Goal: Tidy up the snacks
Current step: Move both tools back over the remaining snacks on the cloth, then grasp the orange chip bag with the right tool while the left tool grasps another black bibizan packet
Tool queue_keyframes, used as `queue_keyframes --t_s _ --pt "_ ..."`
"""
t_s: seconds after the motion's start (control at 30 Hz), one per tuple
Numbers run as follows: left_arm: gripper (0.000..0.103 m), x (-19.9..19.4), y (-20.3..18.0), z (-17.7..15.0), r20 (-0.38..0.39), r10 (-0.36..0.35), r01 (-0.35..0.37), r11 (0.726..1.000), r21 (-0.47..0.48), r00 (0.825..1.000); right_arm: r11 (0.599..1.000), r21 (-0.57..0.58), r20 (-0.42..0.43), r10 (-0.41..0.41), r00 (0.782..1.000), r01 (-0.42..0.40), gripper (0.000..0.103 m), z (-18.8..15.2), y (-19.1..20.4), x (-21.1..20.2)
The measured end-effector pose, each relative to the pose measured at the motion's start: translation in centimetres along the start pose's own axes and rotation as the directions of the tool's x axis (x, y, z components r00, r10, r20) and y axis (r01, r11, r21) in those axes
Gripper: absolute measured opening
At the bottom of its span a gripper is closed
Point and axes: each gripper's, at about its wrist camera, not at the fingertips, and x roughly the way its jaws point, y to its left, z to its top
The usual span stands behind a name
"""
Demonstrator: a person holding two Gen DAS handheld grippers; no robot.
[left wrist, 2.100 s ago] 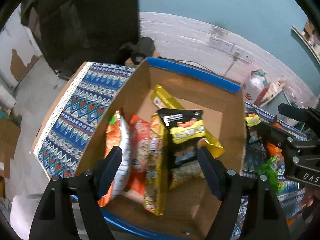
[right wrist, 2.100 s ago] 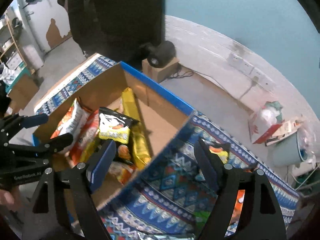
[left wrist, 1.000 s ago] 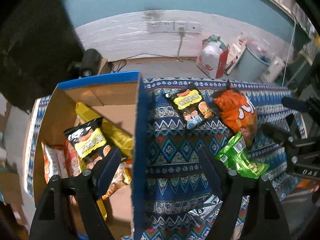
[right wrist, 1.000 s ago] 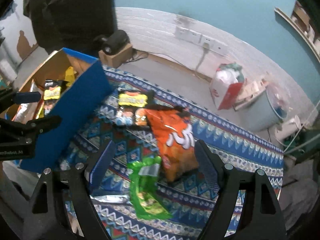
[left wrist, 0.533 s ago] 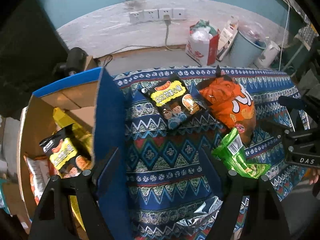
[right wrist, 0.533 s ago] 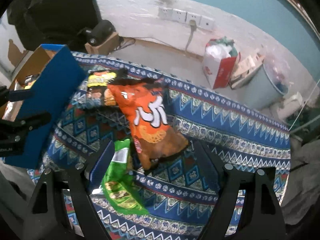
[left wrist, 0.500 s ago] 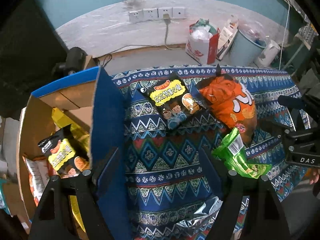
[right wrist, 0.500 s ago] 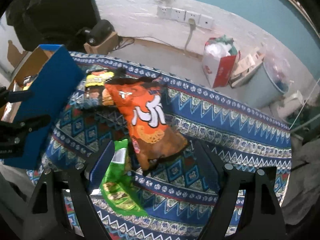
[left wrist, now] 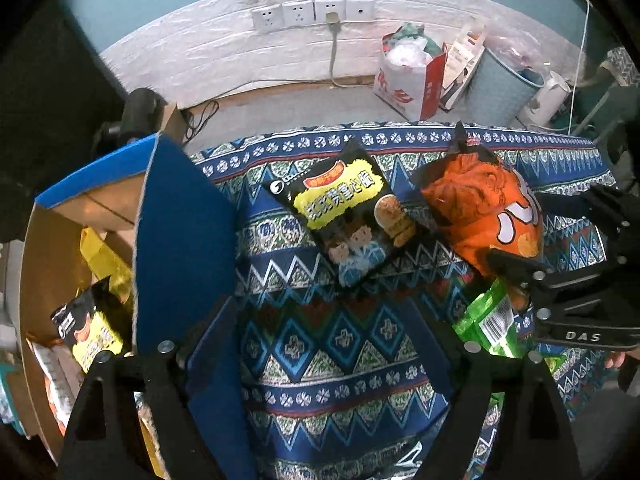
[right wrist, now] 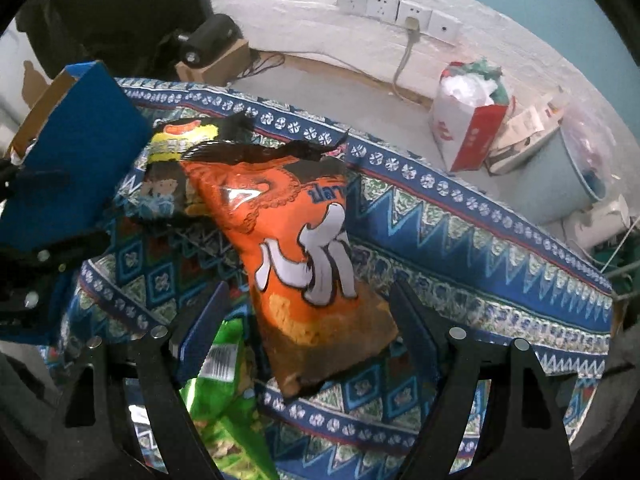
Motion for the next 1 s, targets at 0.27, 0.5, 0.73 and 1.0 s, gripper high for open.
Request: queue_keyframes --t_s 0.27,0.5,0.73,1.0 --pt "0.092 0.7 -1.0 1.5 0.002 0.005 -0.005 1.0 -0.001 1.0 1.0 -0.017 -0.044 -0.002 0.999 0.001 0.081 0.2 -0.2 3.0" --pt "0.092 1.7 -1.0 2.6 -0.004 -0.018 0.018 0.998 -0.057 1.0 0.997 0.048 -0.024 0.063 0.998 -0.062 0.044 -0.4 -1.4 2.7" --pt "0.092 3.7 0.3 4.8 -0.002 -0.087 0.085 0.975 -0.207 0.996 0.987 0.159 0.01 0.0 1.0 -0.002 0.033 -1.3 -4.9 1.1" --pt "0.092 6.2 -0.8 5.9 -0.053 -0.101 0.084 0.962 -0.26 0.993 0.976 0.219 0.045 -0.034 0.998 0.023 0.033 -2.5 -7.2 -0.6"
